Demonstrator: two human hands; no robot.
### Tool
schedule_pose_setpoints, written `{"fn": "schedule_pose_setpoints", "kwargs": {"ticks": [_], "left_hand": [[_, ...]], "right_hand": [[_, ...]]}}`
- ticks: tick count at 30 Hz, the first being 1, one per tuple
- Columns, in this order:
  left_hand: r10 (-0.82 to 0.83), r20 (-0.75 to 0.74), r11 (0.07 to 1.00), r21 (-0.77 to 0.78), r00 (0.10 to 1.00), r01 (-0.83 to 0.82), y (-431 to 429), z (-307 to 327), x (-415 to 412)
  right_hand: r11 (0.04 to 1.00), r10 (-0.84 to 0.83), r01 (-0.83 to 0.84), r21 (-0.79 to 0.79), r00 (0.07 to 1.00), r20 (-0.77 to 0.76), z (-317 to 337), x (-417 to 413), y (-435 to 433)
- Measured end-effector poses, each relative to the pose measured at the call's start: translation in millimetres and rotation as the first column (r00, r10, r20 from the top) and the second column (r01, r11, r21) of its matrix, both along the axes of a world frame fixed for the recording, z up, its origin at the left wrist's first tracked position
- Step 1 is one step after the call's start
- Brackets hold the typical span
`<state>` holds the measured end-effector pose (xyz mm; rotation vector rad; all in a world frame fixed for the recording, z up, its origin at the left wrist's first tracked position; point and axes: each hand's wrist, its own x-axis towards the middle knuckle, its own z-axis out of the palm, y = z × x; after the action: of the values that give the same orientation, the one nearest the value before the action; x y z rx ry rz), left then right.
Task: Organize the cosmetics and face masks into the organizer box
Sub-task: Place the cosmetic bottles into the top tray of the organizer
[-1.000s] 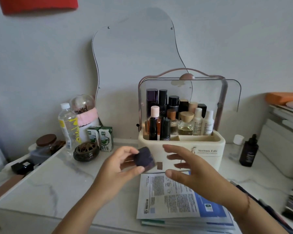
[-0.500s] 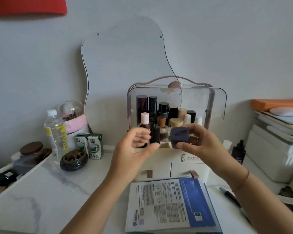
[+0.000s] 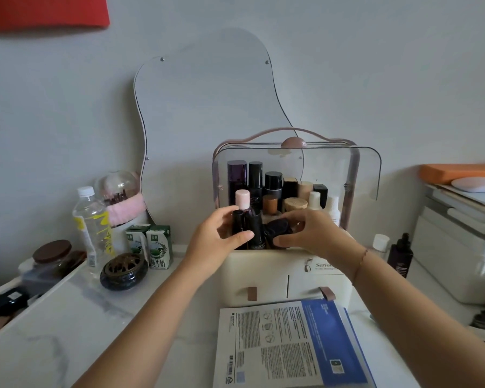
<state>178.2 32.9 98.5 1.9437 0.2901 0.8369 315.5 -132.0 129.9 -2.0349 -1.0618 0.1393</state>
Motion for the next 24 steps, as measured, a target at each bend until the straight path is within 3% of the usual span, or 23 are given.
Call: {"fn": "schedule_pose_setpoints", "kwargs": {"ticks": [19,24], "left_hand": [[-0.089,-0.093,0.996,-0.037,0.992,0.086,12.5,14.4,8.4],[-0.065,-0.088,0.997,-0.057,0.994,0.060,12.2,10.0,8.5]], "right_hand": [[0.951,0.080,-0.050,-0.305,0.993,0.088,4.1,-6.6,13.0],[0.958,0.078,-0.032,-0.286,0.985,0.151,-0.5,-5.0,12.6]]}}
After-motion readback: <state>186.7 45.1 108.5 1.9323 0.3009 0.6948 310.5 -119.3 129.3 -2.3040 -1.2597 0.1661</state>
